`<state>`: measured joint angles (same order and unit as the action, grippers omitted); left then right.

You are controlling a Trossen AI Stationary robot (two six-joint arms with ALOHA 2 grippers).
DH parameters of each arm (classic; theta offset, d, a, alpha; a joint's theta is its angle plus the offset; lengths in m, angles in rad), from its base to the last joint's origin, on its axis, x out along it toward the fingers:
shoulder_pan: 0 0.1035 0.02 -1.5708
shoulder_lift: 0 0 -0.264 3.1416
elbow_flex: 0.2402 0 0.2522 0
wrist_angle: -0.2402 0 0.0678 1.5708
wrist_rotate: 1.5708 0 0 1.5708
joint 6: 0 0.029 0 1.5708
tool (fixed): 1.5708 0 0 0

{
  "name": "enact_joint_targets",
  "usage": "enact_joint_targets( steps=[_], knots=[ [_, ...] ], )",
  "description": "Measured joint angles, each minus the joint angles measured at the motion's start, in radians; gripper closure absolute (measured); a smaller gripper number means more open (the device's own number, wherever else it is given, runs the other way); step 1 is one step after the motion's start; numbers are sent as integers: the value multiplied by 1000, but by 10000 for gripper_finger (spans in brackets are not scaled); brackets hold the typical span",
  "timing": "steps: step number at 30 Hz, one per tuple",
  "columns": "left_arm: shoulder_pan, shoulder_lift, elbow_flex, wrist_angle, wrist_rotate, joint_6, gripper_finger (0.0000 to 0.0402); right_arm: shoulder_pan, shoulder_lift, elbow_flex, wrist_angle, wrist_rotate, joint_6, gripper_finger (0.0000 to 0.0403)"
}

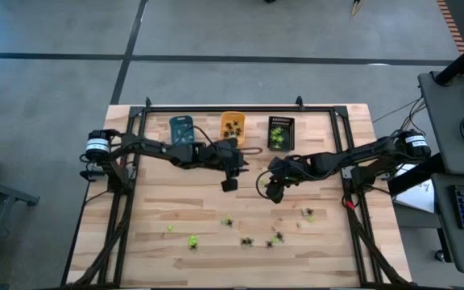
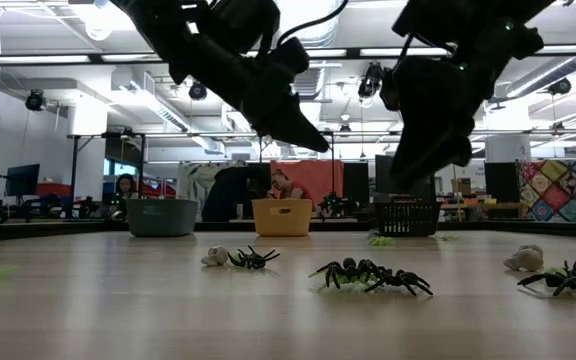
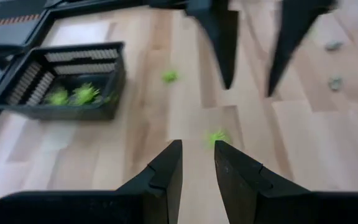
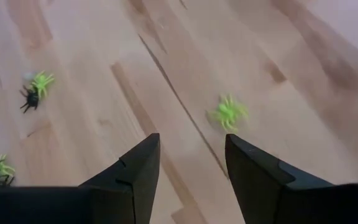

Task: Sort Halloween decoration
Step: Put the green spider toy into the black bin

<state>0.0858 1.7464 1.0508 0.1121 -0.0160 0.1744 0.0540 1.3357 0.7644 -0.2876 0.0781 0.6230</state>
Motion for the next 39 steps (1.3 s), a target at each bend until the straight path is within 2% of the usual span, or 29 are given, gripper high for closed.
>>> enact_joint_targets(
  steps=[6, 11, 14, 18, 21, 31, 39],
  knots=[
    [-51, 91, -1, 108, -5, -11, 325, 0, -5, -15, -37, 0, 127, 251],
    [-72, 202, -1, 217, -71, -35, 328, 0, -14, -18, -72, 1, 144, 265],
    [-79, 260, -1, 271, -97, -38, 348, -2, -26, -23, -71, 5, 143, 272],
    [-77, 315, -2, 327, -109, -42, 394, -6, -50, -49, -72, 39, 153, 277],
    [-76, 339, 4, 393, -111, -52, 395, -20, -59, -78, -65, 69, 195, 277],
    [-75, 390, 31, 429, -107, -41, 401, -68, -58, -194, 204, 48, 287, 278],
    [-71, 423, 51, 427, -106, -38, 401, -69, -47, -207, 227, 53, 313, 265]
  ],
)
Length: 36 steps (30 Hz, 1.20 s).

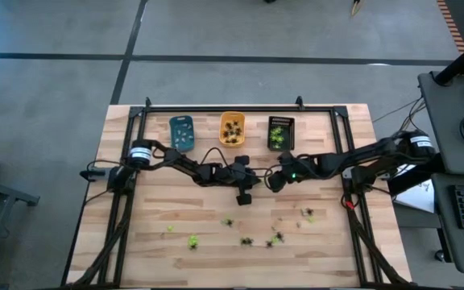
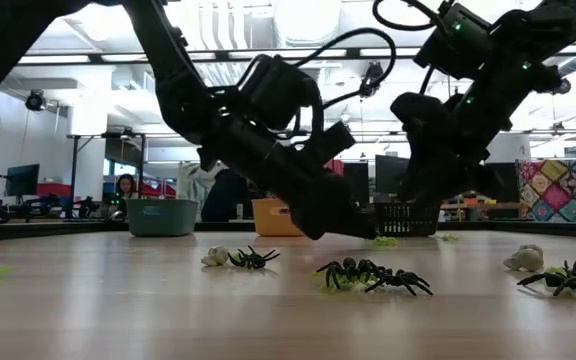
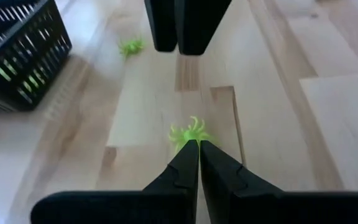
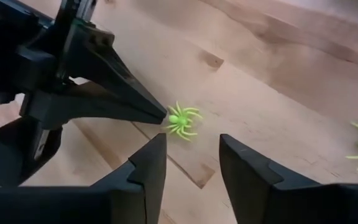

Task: Sort Halloween decoration
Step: Put the green spider toy into the black bin

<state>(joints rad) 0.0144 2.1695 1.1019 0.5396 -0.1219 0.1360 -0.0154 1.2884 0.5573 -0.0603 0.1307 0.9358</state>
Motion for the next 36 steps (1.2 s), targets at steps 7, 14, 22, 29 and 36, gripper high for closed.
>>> enact_joint_targets(
  steps=[7, 14, 22, 29, 36],
  knots=[
    [11, 2, -1, -8, 0, 0, 402, 0, 92, 1, 51, -1, 0, 224],
    [21, 1, -3, -28, 0, -16, 402, 0, 137, 3, 127, -3, -3, 207],
    [22, -16, -10, -46, 10, -22, 402, 0, 122, 3, 140, -8, -11, 206],
    [18, -40, -3, -20, 34, -22, 402, 0, 40, 3, 73, -10, -21, 209],
    [23, -8, -3, 54, 54, -20, 401, 0, 13, -1, 58, -8, -18, 209]
  ],
)
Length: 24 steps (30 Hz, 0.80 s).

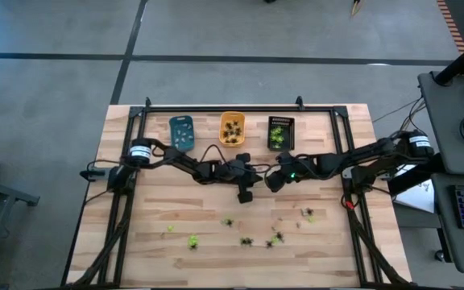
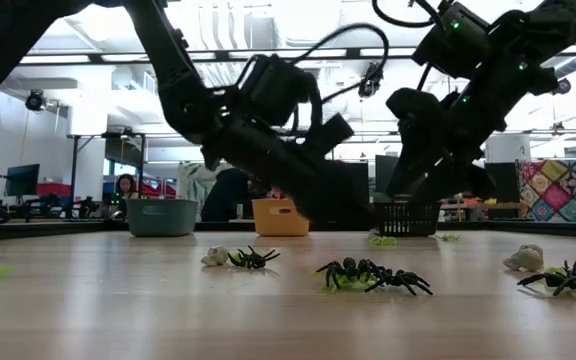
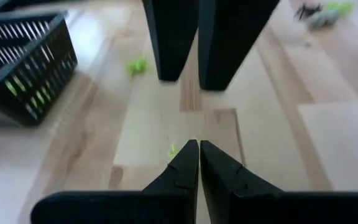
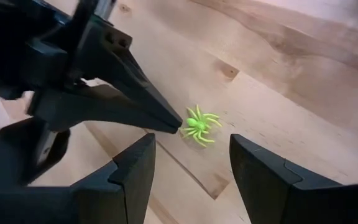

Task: Sort Halloween decoration
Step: Put the green spider toy into the black bin

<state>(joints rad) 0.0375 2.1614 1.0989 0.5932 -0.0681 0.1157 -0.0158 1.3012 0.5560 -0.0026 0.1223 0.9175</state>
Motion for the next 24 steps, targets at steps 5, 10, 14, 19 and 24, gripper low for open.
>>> enact_joint_targets(
  steps=[5, 10, 14, 19, 24],
  knots=[
    [1, 26, 0, 8, 1, -5, 401, 0, 42, -1, 13, -13, 30, 209],
    [3, 53, 0, 15, 1, -24, 402, 0, 94, -1, 58, -23, 46, 209],
    [3, 57, 1, 9, 0, -31, 401, 0, 130, -1, 119, -27, 52, 209],
    [4, 57, 0, -1, -2, -32, 401, 0, 155, -1, 113, -26, 68, 209],
    [4, 59, -5, -5, -2, -32, 402, 0, 196, -1, 147, -14, 23, 209]
  ],
)
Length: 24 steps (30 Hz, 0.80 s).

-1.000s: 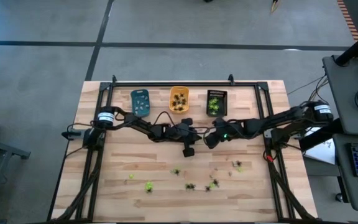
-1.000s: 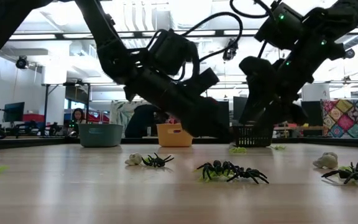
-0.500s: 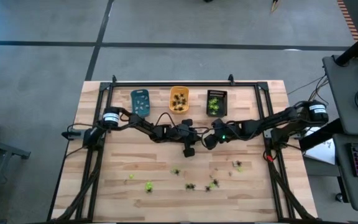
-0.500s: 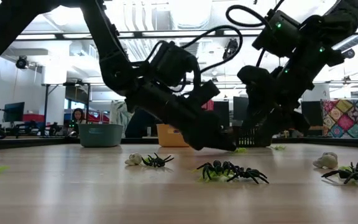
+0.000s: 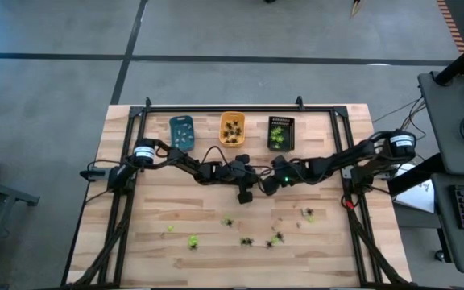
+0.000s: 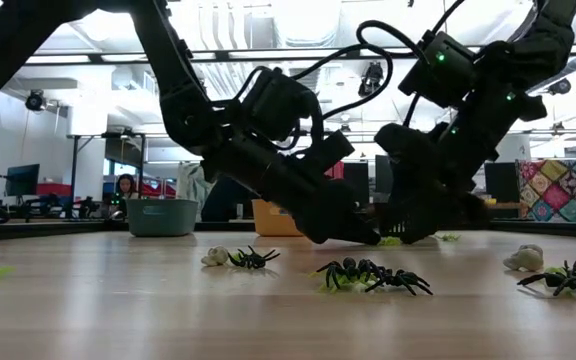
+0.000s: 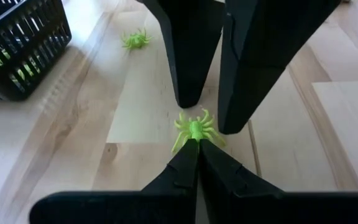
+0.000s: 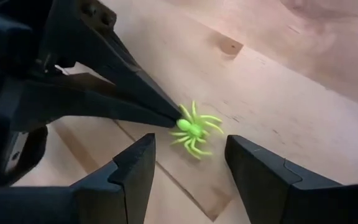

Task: Sort Halloween decoration
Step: Put the green spider toy into the black bin

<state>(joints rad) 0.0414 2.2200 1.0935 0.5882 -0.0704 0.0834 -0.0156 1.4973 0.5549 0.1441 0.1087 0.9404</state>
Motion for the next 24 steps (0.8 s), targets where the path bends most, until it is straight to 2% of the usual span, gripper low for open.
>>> enact_joint_targets(
  steps=[4, 12, 18, 24],
  knots=[
    [0, -2, -1, -5, 0, -7, 402, 1, 33, 1, 19, 1, -118, 209],
    [1, -30, -2, -68, -8, 9, 402, 23, 52, 1, 17, 12, -542, 209],
    [1, -44, -4, -92, -16, 13, 401, 25, 59, 1, 23, 51, -721, 209],
    [1, -44, -8, -92, -15, 17, 402, 25, 94, 0, 95, 94, -809, 209]
  ],
)
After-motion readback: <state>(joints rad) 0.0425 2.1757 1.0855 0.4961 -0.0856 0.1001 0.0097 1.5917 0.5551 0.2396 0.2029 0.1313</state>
